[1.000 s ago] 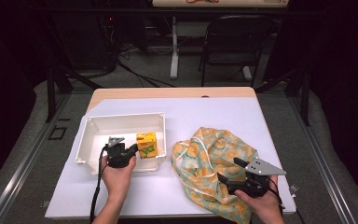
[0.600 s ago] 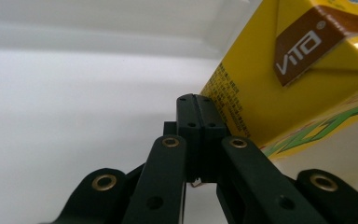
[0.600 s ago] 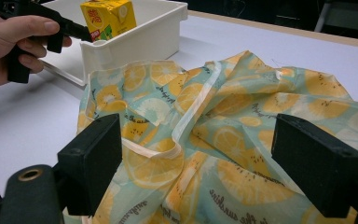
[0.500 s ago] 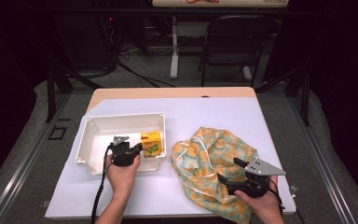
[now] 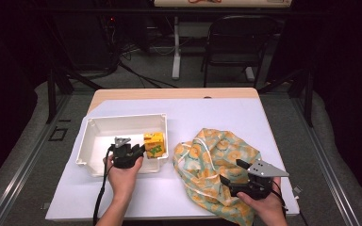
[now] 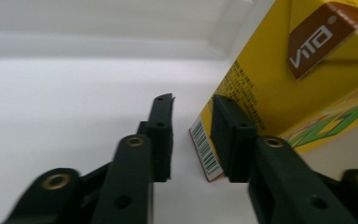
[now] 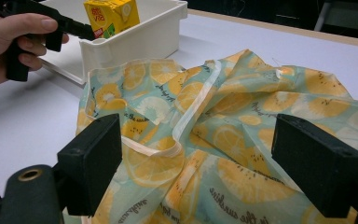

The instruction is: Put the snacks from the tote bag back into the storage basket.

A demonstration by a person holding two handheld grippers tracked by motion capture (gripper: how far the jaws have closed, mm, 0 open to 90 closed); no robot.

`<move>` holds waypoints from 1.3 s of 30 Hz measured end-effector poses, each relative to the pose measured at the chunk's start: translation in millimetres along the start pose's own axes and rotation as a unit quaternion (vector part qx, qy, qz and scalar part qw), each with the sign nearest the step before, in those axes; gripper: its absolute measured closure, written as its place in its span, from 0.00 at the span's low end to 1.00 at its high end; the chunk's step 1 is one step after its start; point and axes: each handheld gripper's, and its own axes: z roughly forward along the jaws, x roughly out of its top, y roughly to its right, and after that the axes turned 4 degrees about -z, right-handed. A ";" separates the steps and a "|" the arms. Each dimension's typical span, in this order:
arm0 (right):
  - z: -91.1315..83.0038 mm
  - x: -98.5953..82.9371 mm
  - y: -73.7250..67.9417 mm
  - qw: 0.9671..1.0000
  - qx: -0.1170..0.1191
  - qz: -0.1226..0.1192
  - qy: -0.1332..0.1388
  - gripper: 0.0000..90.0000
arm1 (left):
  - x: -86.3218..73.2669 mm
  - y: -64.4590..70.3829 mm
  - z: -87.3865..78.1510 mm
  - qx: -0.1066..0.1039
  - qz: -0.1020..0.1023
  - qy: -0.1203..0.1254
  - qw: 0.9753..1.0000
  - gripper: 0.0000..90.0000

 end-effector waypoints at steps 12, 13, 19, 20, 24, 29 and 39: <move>2.5 0.1 -2.0 1.000 0.001 0.000 -0.002 0.17 | 2.6 -19.0 -38.6 -0.068 0.033 0.021 0.997 0.01; 2.5 0.1 -2.0 1.000 0.002 0.000 -0.004 0.17 | 1.3 -19.9 -43.1 -0.075 0.043 0.029 0.996 0.00; 3.0 -0.1 -1.9 1.000 0.001 0.001 -0.006 0.17 | -3.4 -18.6 -59.5 -0.082 0.065 0.049 0.993 0.00; 2.9 -0.1 -1.8 1.000 0.002 0.000 -0.006 0.17 | -4.2 -18.1 -61.3 -0.084 0.068 0.047 0.993 0.00; 1.7 -0.4 -0.7 1.000 -0.002 0.001 -0.005 0.17 | -8.9 -16.5 -67.0 -0.095 0.077 0.040 0.992 0.00; 0.7 -0.7 0.7 1.000 -0.002 0.004 -0.004 0.17 | -13.6 -19.1 -75.0 -0.101 0.077 0.038 0.991 0.00; 0.0 -1.2 2.3 1.000 -0.006 0.003 -0.004 0.17 | -26.1 -34.3 -92.7 -0.094 0.072 0.042 0.992 0.00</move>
